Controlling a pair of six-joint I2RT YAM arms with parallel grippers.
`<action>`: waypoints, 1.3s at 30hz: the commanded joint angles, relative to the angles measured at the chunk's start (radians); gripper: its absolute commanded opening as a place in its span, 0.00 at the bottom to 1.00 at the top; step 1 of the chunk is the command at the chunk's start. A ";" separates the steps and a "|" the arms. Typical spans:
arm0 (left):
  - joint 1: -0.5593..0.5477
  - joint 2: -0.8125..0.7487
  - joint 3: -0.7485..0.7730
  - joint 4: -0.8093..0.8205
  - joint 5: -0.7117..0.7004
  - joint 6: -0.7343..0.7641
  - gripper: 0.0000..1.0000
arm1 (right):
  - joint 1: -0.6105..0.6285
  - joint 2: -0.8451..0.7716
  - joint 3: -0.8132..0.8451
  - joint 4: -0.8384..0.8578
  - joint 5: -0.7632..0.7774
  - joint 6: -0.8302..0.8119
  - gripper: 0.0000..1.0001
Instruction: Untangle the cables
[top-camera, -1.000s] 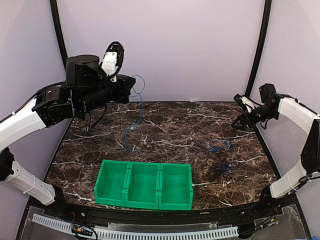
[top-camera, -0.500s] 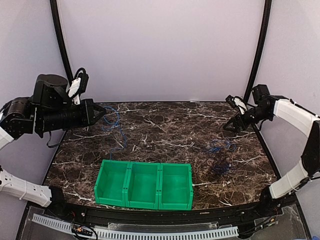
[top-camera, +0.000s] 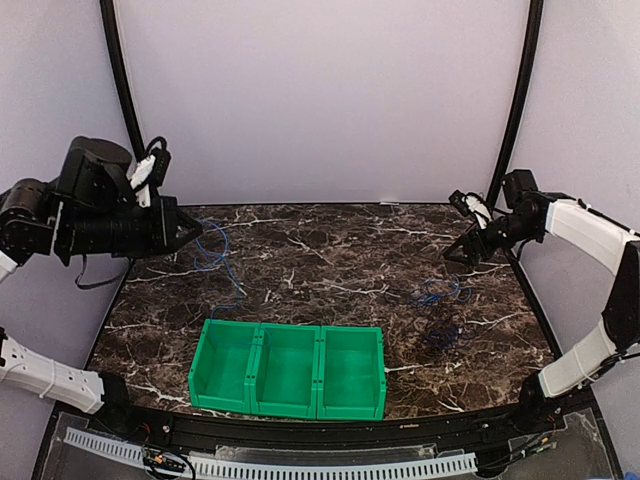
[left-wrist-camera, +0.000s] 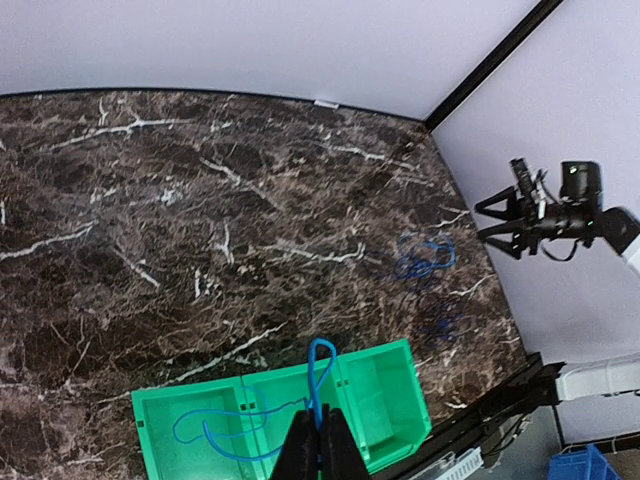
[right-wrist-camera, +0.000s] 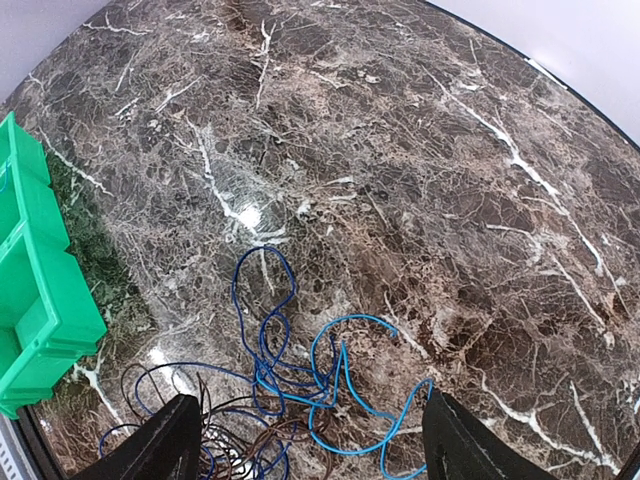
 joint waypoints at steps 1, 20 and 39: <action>-0.001 0.035 0.249 -0.147 -0.020 0.059 0.00 | 0.011 -0.005 -0.008 0.026 -0.014 0.011 0.77; -0.001 -0.011 -0.210 0.025 0.150 0.055 0.00 | 0.046 0.070 0.013 0.046 -0.031 0.037 0.77; 0.000 0.310 -0.415 0.081 0.136 -0.041 0.00 | 0.055 0.071 -0.018 0.060 -0.056 0.035 0.76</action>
